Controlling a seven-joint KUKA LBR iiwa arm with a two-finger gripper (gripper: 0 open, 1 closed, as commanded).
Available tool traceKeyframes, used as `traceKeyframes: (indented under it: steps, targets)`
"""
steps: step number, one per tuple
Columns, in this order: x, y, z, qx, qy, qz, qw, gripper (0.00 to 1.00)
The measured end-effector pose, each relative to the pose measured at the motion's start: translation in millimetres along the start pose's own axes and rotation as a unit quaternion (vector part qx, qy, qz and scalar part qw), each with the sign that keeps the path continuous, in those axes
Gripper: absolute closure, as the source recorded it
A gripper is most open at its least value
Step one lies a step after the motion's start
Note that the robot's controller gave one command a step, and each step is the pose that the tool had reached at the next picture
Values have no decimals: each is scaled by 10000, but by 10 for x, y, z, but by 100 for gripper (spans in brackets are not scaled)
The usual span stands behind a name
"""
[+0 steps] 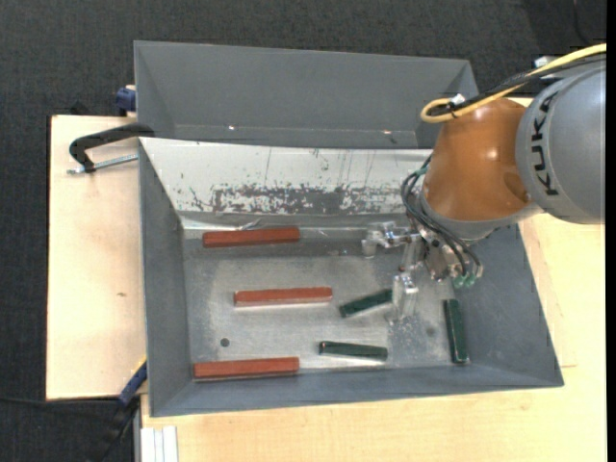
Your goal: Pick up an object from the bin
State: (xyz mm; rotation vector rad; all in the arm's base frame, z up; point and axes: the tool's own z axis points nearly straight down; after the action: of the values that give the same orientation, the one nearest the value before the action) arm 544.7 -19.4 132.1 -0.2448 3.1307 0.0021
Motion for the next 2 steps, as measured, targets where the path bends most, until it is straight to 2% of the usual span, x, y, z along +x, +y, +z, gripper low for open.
traceKeyframes:
  steps: [1, 2]
  targets:
    - [-28, 29, 515, 2, -3, -1171, 9931, 0]
    - [29, -32, 608, 3, -8, -16, 10000, 100]
